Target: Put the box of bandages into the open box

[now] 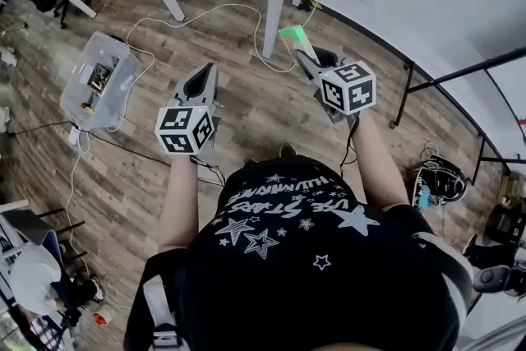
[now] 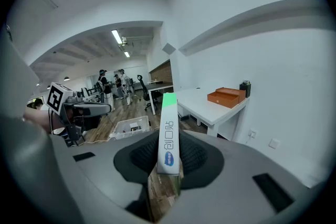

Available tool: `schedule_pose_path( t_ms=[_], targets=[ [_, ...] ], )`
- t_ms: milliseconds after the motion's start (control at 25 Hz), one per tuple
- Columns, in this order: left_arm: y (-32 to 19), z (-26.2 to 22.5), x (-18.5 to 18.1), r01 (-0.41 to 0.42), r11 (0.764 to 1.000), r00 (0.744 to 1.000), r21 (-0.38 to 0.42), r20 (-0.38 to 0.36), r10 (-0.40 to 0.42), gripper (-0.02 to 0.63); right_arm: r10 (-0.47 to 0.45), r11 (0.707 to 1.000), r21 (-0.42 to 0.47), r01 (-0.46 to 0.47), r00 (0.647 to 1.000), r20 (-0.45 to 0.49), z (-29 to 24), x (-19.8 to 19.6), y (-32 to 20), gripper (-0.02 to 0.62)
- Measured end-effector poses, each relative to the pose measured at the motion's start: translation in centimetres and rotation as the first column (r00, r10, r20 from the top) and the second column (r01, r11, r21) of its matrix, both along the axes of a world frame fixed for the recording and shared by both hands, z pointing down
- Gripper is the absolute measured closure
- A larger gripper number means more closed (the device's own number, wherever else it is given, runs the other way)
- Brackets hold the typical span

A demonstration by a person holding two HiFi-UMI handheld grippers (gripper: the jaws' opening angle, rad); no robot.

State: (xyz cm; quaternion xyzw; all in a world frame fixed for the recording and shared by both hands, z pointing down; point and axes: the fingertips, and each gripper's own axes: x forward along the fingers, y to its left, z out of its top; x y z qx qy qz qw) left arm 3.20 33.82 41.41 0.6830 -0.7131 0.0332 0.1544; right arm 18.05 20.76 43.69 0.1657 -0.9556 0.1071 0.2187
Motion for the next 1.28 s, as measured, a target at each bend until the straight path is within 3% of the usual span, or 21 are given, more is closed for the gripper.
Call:
schedule_pose_path(
  t_ms=[320, 600, 1000, 1280],
  targets=[
    [3.3, 1.7, -3.0, -0.010, 1.000, 1.000, -0.019, -0.017, 0.009, 0.586, 0.080, 0.997, -0.002, -0.080, 0.997, 0.005, 0.8, -2.0, 1.0, 0.485],
    [4.3, 3.4, -5.3, 0.019, 0.999, 0.999, -0.038, -0.047, -0.021, 0.586, 0.085, 0.995, -0.048, -0.085, 0.996, -0.007, 2.6, -3.2, 1.8, 0.485],
    [-0.3, 4.0, -9.3, 0.079, 0.994, 0.996, -0.070, -0.031, -0.081, 0.586, 0.061, 0.992, -0.114, -0.058, 0.998, 0.017, 4.8, -8.3, -4.7, 0.485],
    [-8.7, 3.8, -13.3, 0.100, 0.992, 0.995, -0.077, -0.023, -0.102, 0.586, 0.032, 0.992, -0.121, -0.027, 0.999, 0.040, 4.6, -12.9, -13.2, 0.485]
  ],
)
